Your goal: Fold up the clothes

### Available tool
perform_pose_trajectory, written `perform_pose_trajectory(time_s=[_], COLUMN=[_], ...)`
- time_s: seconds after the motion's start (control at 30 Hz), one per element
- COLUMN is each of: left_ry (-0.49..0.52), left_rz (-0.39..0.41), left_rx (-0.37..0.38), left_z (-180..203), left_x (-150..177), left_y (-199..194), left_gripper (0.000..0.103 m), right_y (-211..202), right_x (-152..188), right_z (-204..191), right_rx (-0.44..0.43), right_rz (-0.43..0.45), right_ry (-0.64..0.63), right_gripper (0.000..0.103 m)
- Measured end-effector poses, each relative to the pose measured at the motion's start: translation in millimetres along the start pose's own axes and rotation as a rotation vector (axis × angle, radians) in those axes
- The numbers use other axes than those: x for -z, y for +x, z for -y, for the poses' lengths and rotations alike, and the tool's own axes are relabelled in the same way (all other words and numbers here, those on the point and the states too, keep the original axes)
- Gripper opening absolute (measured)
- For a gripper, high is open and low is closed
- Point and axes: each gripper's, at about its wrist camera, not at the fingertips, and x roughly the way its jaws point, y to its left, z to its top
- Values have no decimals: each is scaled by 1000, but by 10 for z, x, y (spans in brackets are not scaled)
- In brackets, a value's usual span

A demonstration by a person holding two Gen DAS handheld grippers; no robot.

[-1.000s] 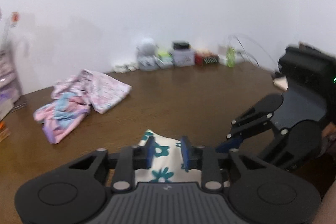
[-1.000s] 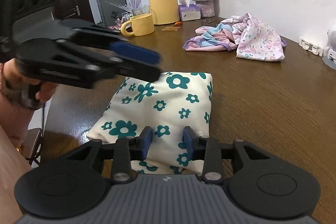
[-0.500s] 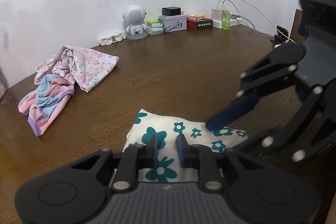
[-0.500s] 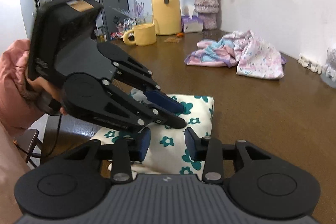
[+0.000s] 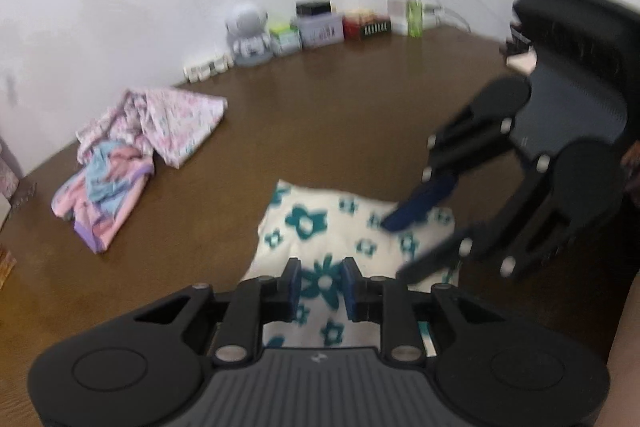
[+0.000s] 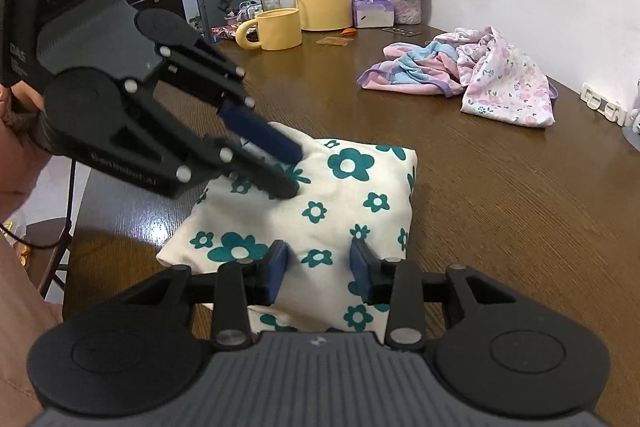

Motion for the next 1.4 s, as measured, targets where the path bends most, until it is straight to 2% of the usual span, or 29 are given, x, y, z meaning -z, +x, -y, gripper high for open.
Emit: perform_pose_trajectory(time_s=[0.17,0.33,0.37,0.4,0.43,0.47,0.5,0.57,0.63,0.67,0.9,1.03,1.27,1.4], left_ry=[-20,-45,-57,-76,-100,-126,-152,-213,-293,-339,-679,-809,-924,-998], left_rz=[-9,25,42,62,85,112,132,156,155,152,109,98,67,98], left_rx=[16,-6,-14,-19,-29,-43,-56,-74,-73,-69,27,69,152,202], left_z=[-27,3,0,-7,-13,-20,-27,-47,-90,-116,-345,-431,-513,-574], left_x=[61,54,48,45,58,78,102,165,241,283,597,719,850,920], left_y=[117,-8,-67,-140,-219,-301,-372,-496,-570,-597,-512,-398,-181,-126], left_gripper=[21,23,29,48,62,84,91,92,93,94,95,94,90,91], right_y=[14,-27,-61,-98,-135,-172,-210,-284,-298,-285,-35,129,259,338], right_x=[-5,-45,-63,-75,-87,-99,-112,-136,-147,-147,-170,-169,-111,-113], right_z=[-20,-13,15,72,129,186,242,356,489,562,838,899,1009,1067], right_rx=[11,-1,-12,-20,-28,-36,-44,-59,-80,-92,-199,-263,-349,-388], right_rz=[0,8,17,26,35,43,52,70,67,58,-34,-74,-85,-100], right_ry=[-7,-5,9,31,53,74,96,139,190,217,326,363,425,442], right_gripper=[36,38,40,42,44,48,57,68,72,77,92,92,92,92])
